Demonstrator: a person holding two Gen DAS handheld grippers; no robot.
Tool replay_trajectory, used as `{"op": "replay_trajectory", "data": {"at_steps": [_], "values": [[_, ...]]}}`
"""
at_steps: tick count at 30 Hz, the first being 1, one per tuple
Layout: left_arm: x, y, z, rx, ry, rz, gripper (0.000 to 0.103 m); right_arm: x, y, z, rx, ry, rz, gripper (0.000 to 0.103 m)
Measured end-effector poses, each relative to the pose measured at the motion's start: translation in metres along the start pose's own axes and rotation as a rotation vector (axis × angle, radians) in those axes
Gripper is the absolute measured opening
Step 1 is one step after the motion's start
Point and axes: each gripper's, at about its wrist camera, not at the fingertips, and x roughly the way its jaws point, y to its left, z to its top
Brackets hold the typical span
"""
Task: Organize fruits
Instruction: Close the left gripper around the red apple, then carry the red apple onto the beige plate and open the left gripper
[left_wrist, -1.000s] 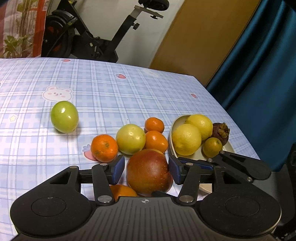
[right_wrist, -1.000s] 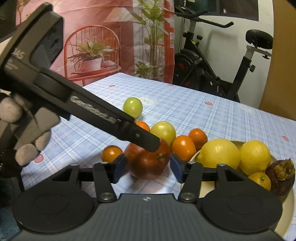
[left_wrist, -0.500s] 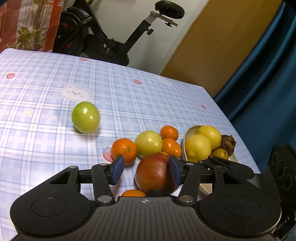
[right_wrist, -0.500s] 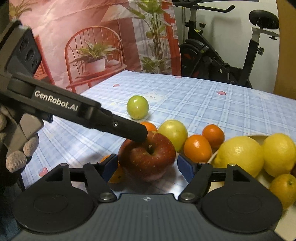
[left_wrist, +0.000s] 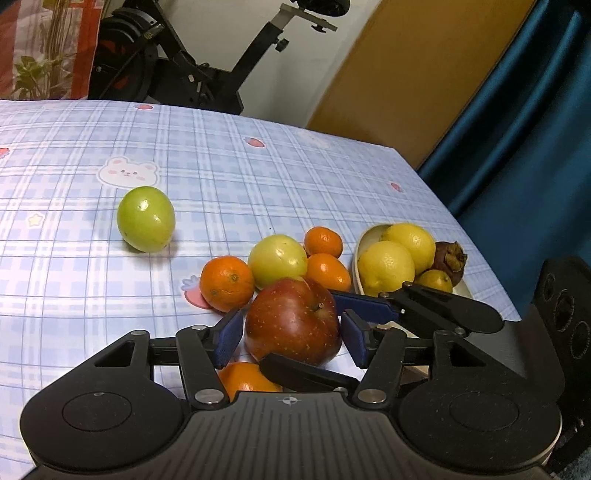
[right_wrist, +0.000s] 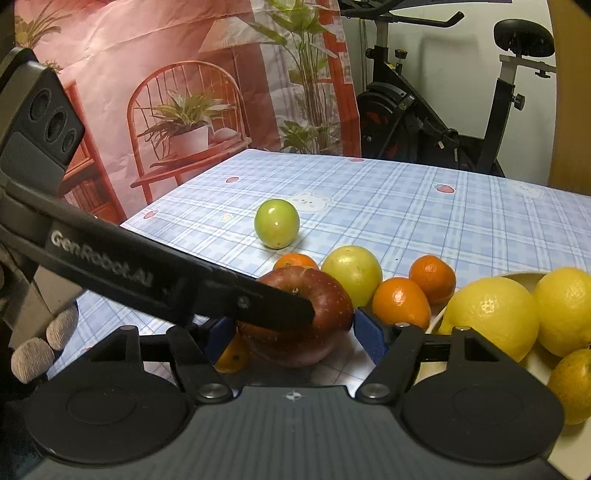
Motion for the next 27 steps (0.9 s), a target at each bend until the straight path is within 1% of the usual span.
{"op": "replay_trajectory", "data": {"at_steps": [5,11,14,23,27], "values": [[0.001,0.004,0.000,-0.016,0.002,-0.015,0.061,0.001,-0.002,-0.002,0.022,-0.005,0.003,0.072],[0.001,0.005,-0.001,-0.030,-0.004,-0.020,0.061,0.002,-0.009,-0.004,0.098,-0.008,0.026,0.073],[0.001,0.002,-0.002,-0.025,-0.005,-0.017,0.060,-0.001,-0.007,-0.004,0.096,-0.014,0.009,0.072],[0.000,-0.032,0.000,0.073,-0.029,-0.014,0.060,-0.031,-0.010,-0.007,0.102,-0.059,-0.053,0.072],[0.001,-0.048,0.006,0.095,-0.037,-0.027,0.060,-0.046,-0.016,-0.005,0.113,-0.087,-0.080,0.072]]}}
